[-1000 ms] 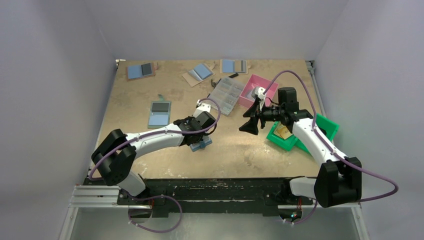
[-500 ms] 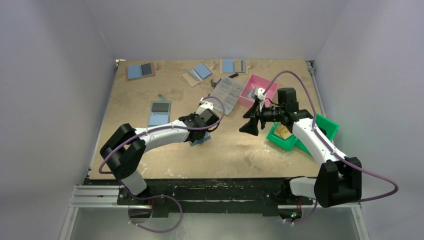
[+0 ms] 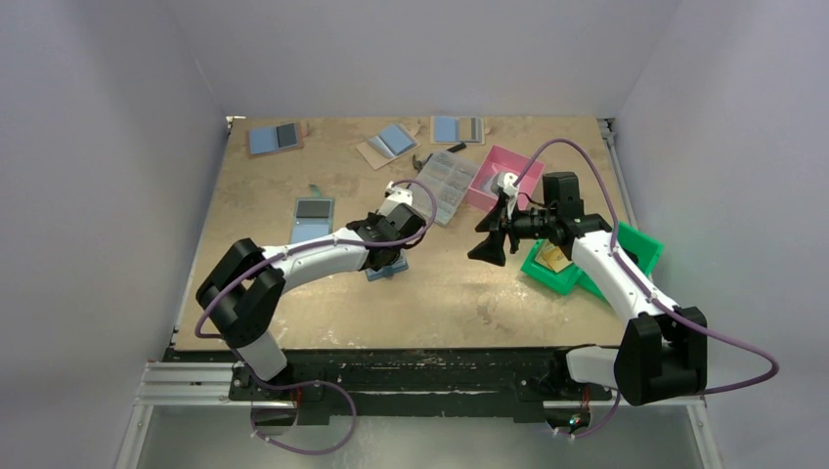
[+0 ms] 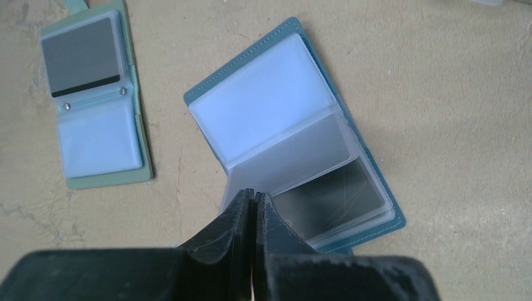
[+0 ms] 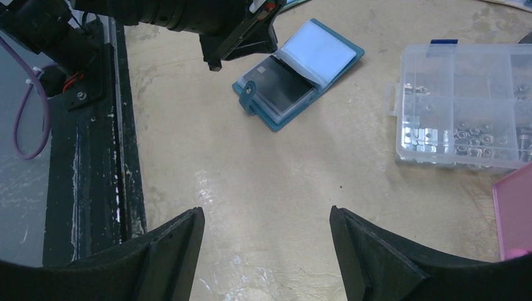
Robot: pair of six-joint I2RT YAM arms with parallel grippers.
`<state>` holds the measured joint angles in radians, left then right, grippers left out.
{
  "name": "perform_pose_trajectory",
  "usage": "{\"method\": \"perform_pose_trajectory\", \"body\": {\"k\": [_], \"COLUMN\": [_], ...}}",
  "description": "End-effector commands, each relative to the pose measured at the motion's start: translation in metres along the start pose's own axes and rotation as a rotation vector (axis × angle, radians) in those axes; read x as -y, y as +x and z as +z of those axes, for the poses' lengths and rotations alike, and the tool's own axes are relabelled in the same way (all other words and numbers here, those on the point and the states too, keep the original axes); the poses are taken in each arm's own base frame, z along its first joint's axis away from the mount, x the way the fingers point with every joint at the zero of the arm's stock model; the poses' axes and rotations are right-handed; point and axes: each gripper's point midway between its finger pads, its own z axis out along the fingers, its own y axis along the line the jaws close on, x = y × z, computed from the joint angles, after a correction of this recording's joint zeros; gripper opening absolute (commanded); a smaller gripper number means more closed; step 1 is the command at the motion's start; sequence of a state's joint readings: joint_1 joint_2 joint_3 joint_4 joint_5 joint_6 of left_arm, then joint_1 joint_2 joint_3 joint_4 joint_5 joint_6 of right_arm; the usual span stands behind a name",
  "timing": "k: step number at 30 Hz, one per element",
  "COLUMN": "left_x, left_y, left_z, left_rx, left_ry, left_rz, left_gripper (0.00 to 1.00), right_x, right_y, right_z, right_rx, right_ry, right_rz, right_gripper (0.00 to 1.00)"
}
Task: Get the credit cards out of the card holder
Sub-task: Remove the credit card from the card holder.
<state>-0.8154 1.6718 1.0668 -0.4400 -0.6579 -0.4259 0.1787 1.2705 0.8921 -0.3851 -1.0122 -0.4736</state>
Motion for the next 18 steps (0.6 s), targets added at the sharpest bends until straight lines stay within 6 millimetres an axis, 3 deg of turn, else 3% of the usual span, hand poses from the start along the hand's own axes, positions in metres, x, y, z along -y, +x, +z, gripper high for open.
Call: {"method": "perform_pose_trajectory", "body": {"k": [1, 18], "left_x": [-0.007, -0.002], "left_y": [-0.029, -0.038], "left_z": [0.002, 0.024], "left_rx": [0.076, 0.061], "left_ry": [-0.041, -0.007], "left_rz": [-0.01, 0.083], "left_gripper": [0.0, 0.02], "right_x": [-0.002, -0.003], "right_y": [-0.006, -0.005], "right_z": [0.001, 0.001], "right_rx": [0.007, 0.001], "right_ry": [-0.016, -0.022], "right_rz": [-0.029, -0.031], "right_gripper": [0.82, 0.81]}}
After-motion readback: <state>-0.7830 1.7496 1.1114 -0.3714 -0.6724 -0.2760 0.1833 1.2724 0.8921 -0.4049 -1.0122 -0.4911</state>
